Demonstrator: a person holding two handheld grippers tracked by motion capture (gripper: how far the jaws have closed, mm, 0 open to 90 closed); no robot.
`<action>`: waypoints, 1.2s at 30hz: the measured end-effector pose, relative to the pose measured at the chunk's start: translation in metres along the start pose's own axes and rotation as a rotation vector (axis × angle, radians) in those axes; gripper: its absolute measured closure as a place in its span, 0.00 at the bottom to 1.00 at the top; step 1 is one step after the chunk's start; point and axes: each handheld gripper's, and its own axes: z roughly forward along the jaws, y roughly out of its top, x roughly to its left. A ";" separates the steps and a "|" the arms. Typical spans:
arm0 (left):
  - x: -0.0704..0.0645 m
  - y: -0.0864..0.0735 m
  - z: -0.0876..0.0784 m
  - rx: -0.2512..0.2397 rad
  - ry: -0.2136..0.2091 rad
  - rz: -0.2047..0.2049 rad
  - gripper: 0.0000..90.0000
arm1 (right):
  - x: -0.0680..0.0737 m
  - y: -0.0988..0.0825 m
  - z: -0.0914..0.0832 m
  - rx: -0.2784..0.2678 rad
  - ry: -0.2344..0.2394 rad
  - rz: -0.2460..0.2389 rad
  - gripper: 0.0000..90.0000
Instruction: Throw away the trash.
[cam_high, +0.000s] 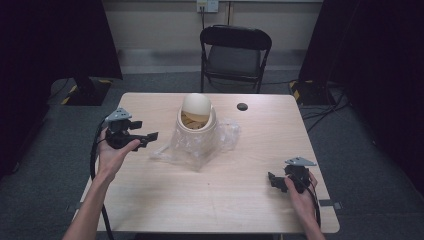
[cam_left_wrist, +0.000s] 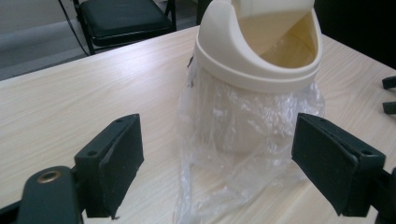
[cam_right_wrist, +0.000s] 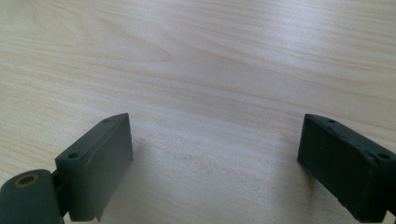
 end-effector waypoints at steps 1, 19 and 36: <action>0.000 0.000 0.000 0.000 0.000 0.000 0.18 | 0.000 0.000 0.000 0.000 0.000 0.000 0.10; 0.015 -0.051 -0.020 0.042 0.068 -0.069 0.18 | 0.000 0.000 0.000 0.000 0.000 0.000 0.10; 0.021 -0.105 0.000 0.162 0.161 -0.050 0.18 | 0.000 0.000 0.000 0.000 0.000 0.000 0.10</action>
